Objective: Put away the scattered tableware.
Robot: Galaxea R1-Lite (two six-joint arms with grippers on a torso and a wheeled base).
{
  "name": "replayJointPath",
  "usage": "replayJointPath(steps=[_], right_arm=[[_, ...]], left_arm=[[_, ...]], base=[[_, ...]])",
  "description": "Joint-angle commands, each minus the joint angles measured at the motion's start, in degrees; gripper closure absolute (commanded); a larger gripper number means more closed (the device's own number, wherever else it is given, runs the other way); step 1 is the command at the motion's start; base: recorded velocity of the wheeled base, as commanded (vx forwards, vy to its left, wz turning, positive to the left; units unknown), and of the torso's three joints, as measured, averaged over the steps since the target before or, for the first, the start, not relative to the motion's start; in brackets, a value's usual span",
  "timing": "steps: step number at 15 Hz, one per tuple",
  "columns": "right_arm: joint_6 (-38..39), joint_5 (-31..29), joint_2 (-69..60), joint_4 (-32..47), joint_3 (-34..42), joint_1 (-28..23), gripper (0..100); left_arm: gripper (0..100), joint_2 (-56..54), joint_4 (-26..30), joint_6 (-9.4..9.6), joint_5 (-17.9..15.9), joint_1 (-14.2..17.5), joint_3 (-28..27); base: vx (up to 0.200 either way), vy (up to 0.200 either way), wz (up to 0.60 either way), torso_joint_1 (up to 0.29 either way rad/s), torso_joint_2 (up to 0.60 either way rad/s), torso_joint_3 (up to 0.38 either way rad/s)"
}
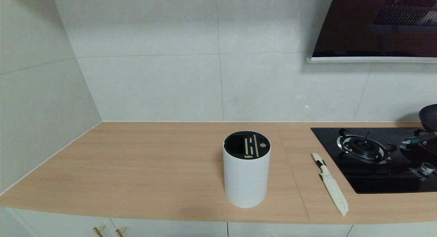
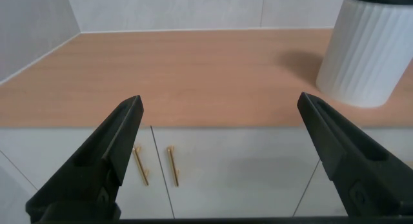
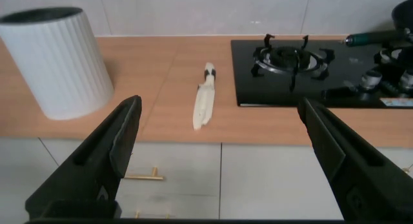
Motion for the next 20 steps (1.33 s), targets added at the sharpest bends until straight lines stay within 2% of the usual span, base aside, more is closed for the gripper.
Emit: replayJointPath(steps=[1, 12, 13, 15, 17, 20], right_arm=[[0.02, 0.02, 0.07, 0.01, 0.00, 0.02, 0], [-2.00, 0.28, 0.07, -0.16, -0.09, 0.02, 0], [-1.30, 0.63, 1.48, 0.01, -5.63, 0.38, 0], [-0.24, 0.63, 10.80, 0.28, -12.66, 2.66, 0], [-0.59, 0.54, 22.84, 0.19, -16.17, 4.86, 0], [-0.50, 0.45, 44.55, -0.42, -22.41, 5.30, 0]], left_arm=[[0, 0.02, 0.00, 0.02, 0.01, 0.01, 0.00], [0, 0.02, 0.00, 0.11, 0.01, 0.01, 0.00], [0, 0.02, 0.00, 0.02, 0.01, 0.01, 0.00], [0, 0.02, 0.00, 0.02, 0.01, 0.01, 0.00], [0, 0.02, 0.00, 0.02, 0.01, 0.01, 0.00], [0, 0.02, 0.00, 0.02, 0.01, 0.01, 0.00]], base=[[0.000, 0.000, 0.00, 0.198, -0.42, -0.232], [0.000, 0.000, 0.00, 0.019, -0.04, -0.018], [0.000, 0.000, 0.00, 0.000, 0.00, 0.000], [0.000, 0.000, 0.00, 0.000, 0.00, 0.000], [0.000, 0.000, 0.00, 0.000, 0.00, 0.000], [0.000, 0.000, 0.00, 0.000, 0.00, 0.000]])
